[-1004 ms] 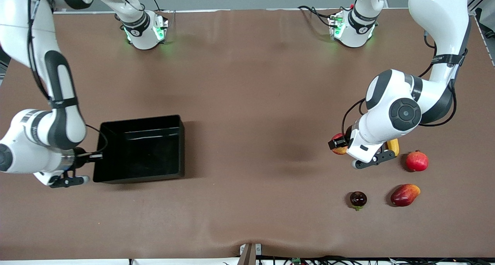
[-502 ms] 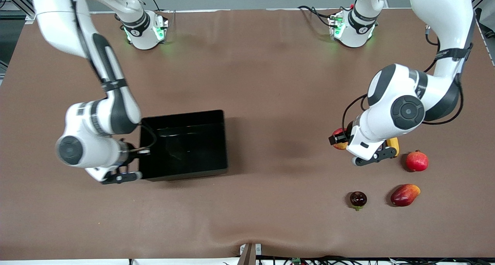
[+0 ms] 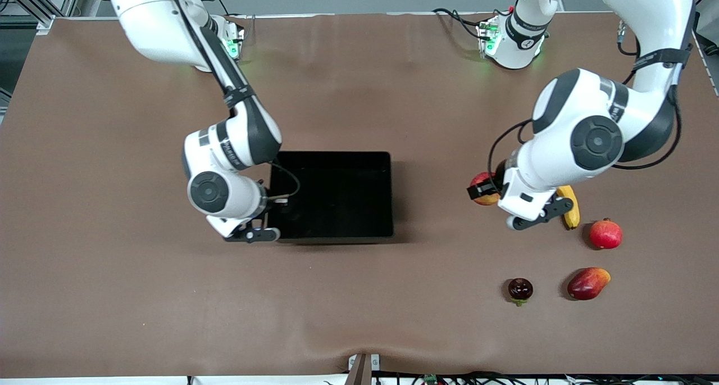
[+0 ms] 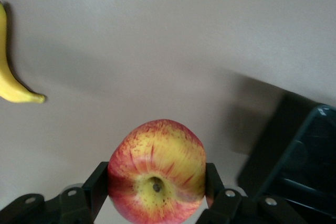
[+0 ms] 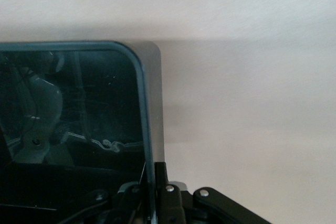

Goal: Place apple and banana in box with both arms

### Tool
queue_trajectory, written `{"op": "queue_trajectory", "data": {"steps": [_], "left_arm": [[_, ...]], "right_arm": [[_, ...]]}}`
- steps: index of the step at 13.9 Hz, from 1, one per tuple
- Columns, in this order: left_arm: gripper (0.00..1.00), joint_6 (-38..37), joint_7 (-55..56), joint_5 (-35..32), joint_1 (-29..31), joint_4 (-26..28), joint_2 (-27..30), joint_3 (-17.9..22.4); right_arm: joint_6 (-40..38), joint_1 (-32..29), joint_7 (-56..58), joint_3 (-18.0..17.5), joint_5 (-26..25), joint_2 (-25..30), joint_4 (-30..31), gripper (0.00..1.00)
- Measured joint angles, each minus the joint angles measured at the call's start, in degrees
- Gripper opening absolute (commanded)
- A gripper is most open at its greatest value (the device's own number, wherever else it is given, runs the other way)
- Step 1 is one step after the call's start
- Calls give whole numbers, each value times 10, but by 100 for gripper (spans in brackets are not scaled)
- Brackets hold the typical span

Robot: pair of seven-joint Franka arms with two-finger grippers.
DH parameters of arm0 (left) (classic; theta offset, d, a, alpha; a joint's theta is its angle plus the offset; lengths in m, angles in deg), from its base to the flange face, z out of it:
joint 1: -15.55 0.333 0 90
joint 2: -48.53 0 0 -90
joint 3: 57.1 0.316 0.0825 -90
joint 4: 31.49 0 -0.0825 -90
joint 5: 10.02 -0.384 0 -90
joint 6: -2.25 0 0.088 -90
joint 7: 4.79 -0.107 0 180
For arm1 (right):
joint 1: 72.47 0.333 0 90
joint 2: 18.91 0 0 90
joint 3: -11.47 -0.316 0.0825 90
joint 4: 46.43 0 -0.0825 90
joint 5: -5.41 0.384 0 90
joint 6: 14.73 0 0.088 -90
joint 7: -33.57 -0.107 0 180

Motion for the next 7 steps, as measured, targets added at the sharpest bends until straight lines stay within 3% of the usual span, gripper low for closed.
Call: {"op": "queue_trajectory", "data": {"steps": [7], "left_arm": [[0,32,87,0,-31,-3,-25,-11]], "right_arm": [[49,61,-71,1,11,-30,-13,0]]}}
